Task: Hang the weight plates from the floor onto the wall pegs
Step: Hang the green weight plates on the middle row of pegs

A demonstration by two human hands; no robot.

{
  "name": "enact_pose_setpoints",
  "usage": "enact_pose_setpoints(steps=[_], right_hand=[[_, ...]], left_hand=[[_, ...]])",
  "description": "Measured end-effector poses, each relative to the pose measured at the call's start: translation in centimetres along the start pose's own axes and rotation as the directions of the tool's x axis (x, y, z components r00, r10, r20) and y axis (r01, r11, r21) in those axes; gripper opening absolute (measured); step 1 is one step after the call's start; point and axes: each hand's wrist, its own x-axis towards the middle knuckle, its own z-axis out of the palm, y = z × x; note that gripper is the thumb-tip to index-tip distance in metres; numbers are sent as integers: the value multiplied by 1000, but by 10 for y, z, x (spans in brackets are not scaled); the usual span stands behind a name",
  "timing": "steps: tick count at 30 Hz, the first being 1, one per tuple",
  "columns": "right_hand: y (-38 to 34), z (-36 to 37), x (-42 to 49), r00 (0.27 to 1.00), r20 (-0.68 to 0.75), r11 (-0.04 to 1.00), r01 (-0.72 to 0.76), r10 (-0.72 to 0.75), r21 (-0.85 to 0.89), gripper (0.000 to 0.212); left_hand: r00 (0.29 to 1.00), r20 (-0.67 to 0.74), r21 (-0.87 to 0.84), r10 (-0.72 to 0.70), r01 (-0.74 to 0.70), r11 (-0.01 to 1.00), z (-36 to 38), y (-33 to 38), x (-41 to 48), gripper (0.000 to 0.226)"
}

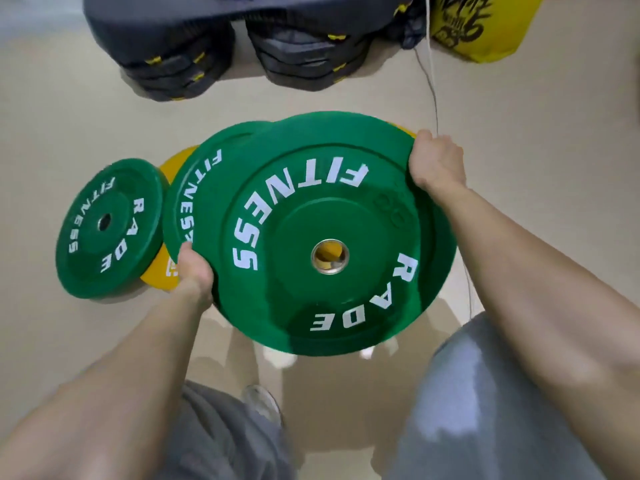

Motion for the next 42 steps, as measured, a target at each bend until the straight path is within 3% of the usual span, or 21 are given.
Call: enact_pose_setpoints(steps=[4,7,12,14,17,20,22,24,28,34,37,40,42], right_hand=[[-65,-42,-12,987,-101,990,131,-126,50,47],[-106,-58,-14,965,-196,976,195,-174,95,44],[-116,-24,-9,922,-287,958,285,-260,46,36],[-112,-3,-1,922,-281,959,283,-266,18,35],[-109,23,7,922,-270,959,281,-278,-27,34],[-105,29,14,921,-298,964,264,-251,6,31],[-102,24,14,930,-297,966,248,-218,67,31],[-101,17,14,939,-278,958,250,-204,142,28],[-112,19,8,943,-213,933,299,-256,202,26],[-108,26,1,892,-383,945,305,-240,117,28],[-95,26,-7,887,-404,954,285,-224,95,27],[-80,24,-9,894,-413,964,239,-172,116,27],[-70,22,-10,904,-409,969,198,-123,147,29]], left_hand=[[975,-61,47,213,-210,976,5,122,2,32],[893,-90,221,440,-413,883,5,201,9,23],[783,-69,281,618,-580,765,11,247,47,31],[813,-74,227,577,-550,804,13,232,68,36],[879,-77,168,471,-454,875,7,210,95,26],[903,104,71,417,-425,903,8,213,105,31],[875,252,7,414,-429,903,18,215,103,42],[861,288,-14,419,-434,901,28,216,101,44],[907,235,-28,351,-354,935,23,210,107,43],[929,73,-56,363,-360,931,23,207,111,31],[909,143,-48,392,-389,920,21,206,126,35],[905,131,42,405,-413,910,32,207,116,49],[867,48,178,495,-495,850,39,208,102,42]])
